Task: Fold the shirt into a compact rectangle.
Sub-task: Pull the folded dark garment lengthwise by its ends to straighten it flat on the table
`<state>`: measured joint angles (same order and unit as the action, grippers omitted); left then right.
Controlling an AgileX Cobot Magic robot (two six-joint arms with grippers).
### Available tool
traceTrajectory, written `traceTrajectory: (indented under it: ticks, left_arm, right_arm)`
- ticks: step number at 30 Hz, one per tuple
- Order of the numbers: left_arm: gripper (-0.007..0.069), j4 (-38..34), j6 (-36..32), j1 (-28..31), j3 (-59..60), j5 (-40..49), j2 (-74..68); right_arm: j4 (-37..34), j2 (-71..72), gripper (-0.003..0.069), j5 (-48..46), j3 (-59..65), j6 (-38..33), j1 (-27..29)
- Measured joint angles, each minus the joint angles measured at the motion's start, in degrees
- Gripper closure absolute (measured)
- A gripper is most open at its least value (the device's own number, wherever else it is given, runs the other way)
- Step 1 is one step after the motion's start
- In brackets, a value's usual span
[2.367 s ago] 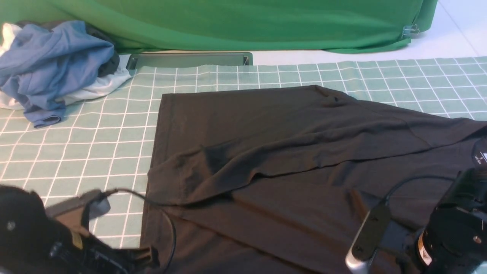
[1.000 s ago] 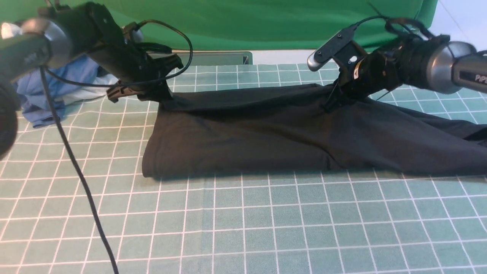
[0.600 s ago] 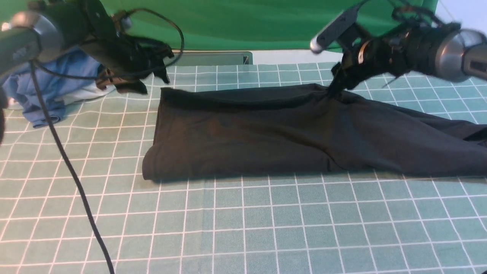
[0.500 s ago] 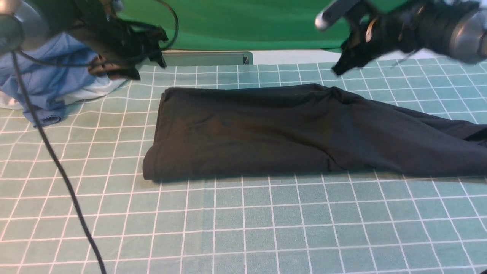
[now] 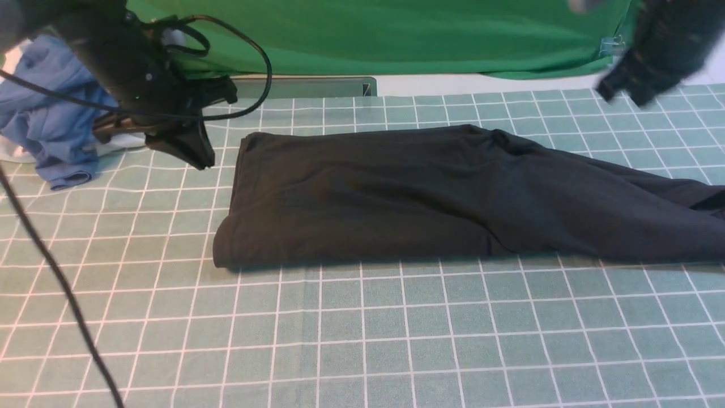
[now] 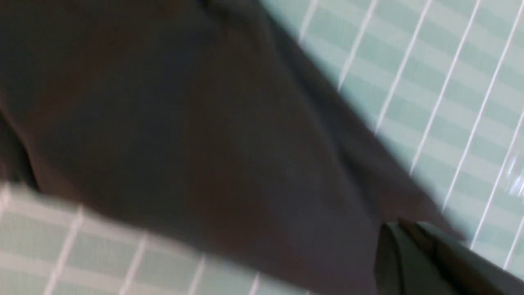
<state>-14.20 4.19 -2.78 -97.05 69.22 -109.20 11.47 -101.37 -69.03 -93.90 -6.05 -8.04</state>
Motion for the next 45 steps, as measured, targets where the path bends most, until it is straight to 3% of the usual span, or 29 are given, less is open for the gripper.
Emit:
traceTrajectory:
  ticks: [5, 9, 13, 20, 23, 32, 45]
  left_arm:
    - [0.0610, -0.9, -0.5, 0.0, 4.3, 0.4, 4.1]
    - [0.0610, -1.2, -0.7, 0.0, 7.4, -0.9, 4.4]
    - [0.0610, -3.1, -0.7, 0.0, 9.4, -4.6, 4.1]
    - [0.0610, -5.5, -0.7, 0.0, 9.8, -6.9, 4.1]
    - [0.0610, -5.6, -0.7, 0.0, 9.8, -6.4, 4.1]
    - [0.0610, -5.9, -0.6, 0.0, 9.8, -3.6, 4.1]
    - [0.0608, -5.8, -1.4, 0.0, 9.8, -4.5, 4.1]
  right_arm:
    - [-2.0, 4.7, 0.0632, 2.5, 11.5, 0.2, 9.5]
    - [-7.0, 3.1, 0.0625, 10.0, 16.3, 0.2, 18.4]
    - [-10.3, -2.5, 0.0538, 16.2, 16.1, 0.1, 23.6]
    - [-11.5, -12.8, 0.0344, 17.9, 15.4, -0.2, 24.3]
    - [-11.8, -14.5, 0.0312, 14.7, 14.8, -0.9, 24.3]
    - [-11.5, -15.4, 0.0302, 4.1, 5.9, -3.2, 24.4]
    - [-11.5, -18.4, 0.0302, -0.7, 1.2, -7.2, 22.0]
